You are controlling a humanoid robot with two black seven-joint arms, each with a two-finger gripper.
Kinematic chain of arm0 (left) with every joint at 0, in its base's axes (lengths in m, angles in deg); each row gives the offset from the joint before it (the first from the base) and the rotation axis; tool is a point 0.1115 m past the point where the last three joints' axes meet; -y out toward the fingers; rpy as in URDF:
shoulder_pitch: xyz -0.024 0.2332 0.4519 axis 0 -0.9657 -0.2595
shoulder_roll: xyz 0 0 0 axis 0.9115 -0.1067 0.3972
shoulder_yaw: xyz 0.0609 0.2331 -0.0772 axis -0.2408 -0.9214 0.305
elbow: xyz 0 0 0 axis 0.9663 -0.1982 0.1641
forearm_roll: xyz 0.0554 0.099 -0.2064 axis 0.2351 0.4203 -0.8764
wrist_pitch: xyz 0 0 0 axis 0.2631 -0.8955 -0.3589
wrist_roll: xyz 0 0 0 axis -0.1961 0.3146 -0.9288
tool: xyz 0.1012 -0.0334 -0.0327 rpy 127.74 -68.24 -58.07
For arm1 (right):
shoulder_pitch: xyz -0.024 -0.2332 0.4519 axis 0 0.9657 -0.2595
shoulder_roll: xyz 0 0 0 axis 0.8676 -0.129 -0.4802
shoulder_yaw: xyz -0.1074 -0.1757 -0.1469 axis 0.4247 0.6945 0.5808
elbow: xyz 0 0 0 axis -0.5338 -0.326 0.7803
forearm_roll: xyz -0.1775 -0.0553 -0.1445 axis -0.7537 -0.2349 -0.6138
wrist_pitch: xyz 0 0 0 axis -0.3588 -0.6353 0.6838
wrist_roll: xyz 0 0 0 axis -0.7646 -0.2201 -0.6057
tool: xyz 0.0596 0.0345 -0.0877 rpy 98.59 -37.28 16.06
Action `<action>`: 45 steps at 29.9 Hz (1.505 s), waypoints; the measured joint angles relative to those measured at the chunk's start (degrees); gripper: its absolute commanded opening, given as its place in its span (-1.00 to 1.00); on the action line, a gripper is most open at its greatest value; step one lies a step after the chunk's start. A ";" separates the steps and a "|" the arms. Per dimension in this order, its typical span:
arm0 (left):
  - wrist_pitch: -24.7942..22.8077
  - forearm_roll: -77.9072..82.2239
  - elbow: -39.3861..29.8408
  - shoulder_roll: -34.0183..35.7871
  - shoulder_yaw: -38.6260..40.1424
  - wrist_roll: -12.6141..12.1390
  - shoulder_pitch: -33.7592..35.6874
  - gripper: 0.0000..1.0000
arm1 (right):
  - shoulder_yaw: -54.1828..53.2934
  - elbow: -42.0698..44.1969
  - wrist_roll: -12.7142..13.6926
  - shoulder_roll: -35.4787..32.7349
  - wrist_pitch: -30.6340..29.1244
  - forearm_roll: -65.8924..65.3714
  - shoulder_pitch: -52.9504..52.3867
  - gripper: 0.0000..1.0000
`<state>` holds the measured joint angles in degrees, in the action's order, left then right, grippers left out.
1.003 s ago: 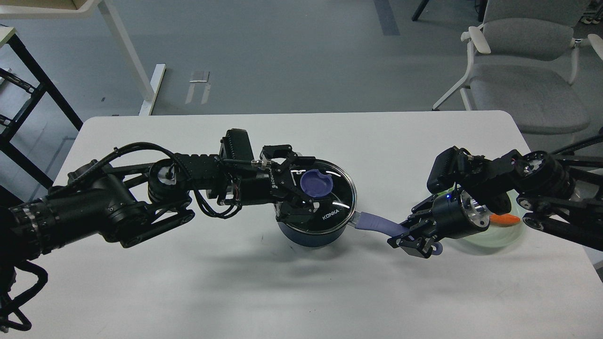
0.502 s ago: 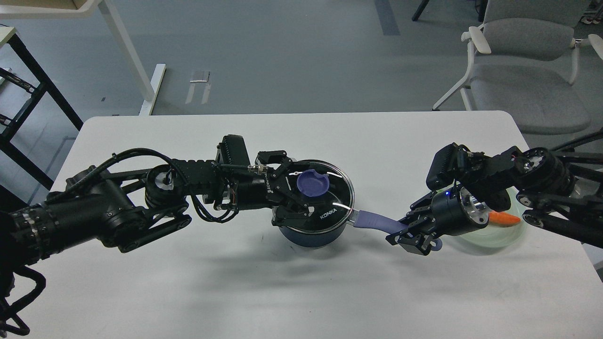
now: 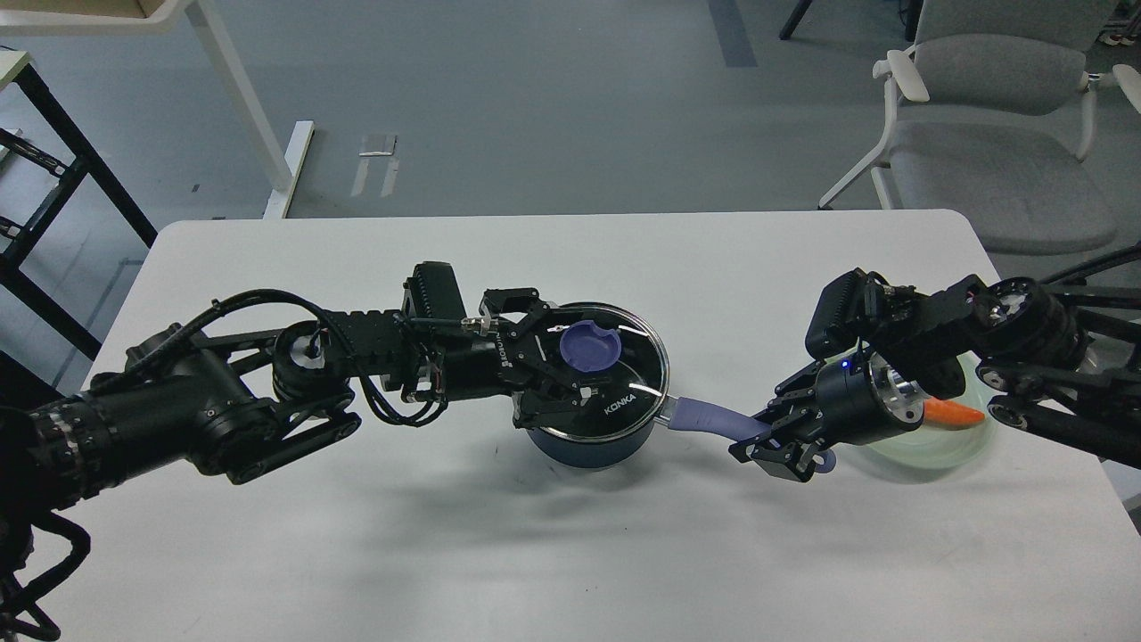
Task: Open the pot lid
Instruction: 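Lift the glass lid with the left gripper and move it beside the pot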
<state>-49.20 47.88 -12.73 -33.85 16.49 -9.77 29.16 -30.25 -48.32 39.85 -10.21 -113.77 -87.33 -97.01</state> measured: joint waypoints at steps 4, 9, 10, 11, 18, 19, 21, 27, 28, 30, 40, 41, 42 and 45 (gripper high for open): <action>0.46 -0.03 0.09 -0.01 0.00 0.00 -0.06 -0.13 | 0.00 0.00 0.00 -0.02 0.00 0.00 0.04 -0.38; 0.56 0.08 0.09 0.05 0.00 0.02 -0.06 -0.26 | -0.01 0.00 0.00 -0.01 0.00 0.02 0.05 -0.38; 0.57 0.11 0.07 0.08 0.00 0.02 -0.04 -0.27 | -0.01 0.00 0.00 0.01 0.00 0.02 0.04 -0.38; 0.58 0.12 0.02 0.17 0.00 0.02 -0.01 -0.27 | -0.01 0.00 0.00 0.02 0.00 0.02 0.04 -0.37; 0.82 -0.33 -2.57 3.14 0.41 0.02 1.02 -0.25 | -0.02 0.00 -0.04 -0.20 0.04 0.01 0.05 -0.37; 0.82 -0.41 -3.62 4.49 0.44 0.02 1.40 -0.25 | -0.02 0.00 -0.05 -0.31 0.04 0.01 0.05 -0.37; 0.82 -0.56 -5.73 7.42 0.66 0.01 2.17 -0.24 | -0.02 0.00 -0.04 -0.49 0.05 0.01 0.06 -0.37; 2.41 -1.69 -9.93 18.62 0.68 0.01 2.50 -0.23 | -0.02 0.00 -0.01 -0.72 0.06 0.00 0.21 -0.37; 3.12 -2.14 -10.10 20.32 0.47 0.00 2.27 -0.23 | -0.02 0.00 -0.01 -0.73 0.06 0.00 0.22 -0.37; 4.88 -2.81 -10.32 24.01 0.15 0.01 1.18 -0.23 | -0.01 0.00 -0.01 -0.73 0.06 0.00 0.22 -0.37; 10.20 -2.71 -9.54 32.11 -0.45 0.01 -9.93 -0.20 | -0.05 0.06 0.00 -0.70 0.06 0.07 0.46 -0.37; 10.34 -2.67 -9.37 32.13 -0.45 0.01 -10.61 -0.19 | -0.07 0.06 0.00 -0.71 0.06 0.08 0.46 -0.37; 10.44 -2.65 -9.04 32.11 -0.46 0.01 -11.08 -0.17 | -0.08 0.07 0.00 -0.71 0.06 0.09 0.47 -0.37; 10.50 -2.61 -6.92 31.63 -0.47 0.01 -12.05 -0.16 | -0.09 0.08 -0.01 -0.73 0.14 0.10 0.48 -0.37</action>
<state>-38.69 45.27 -19.64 -2.22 16.03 -9.76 17.11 -30.33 -48.25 39.84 -10.94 -113.63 -87.23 -96.52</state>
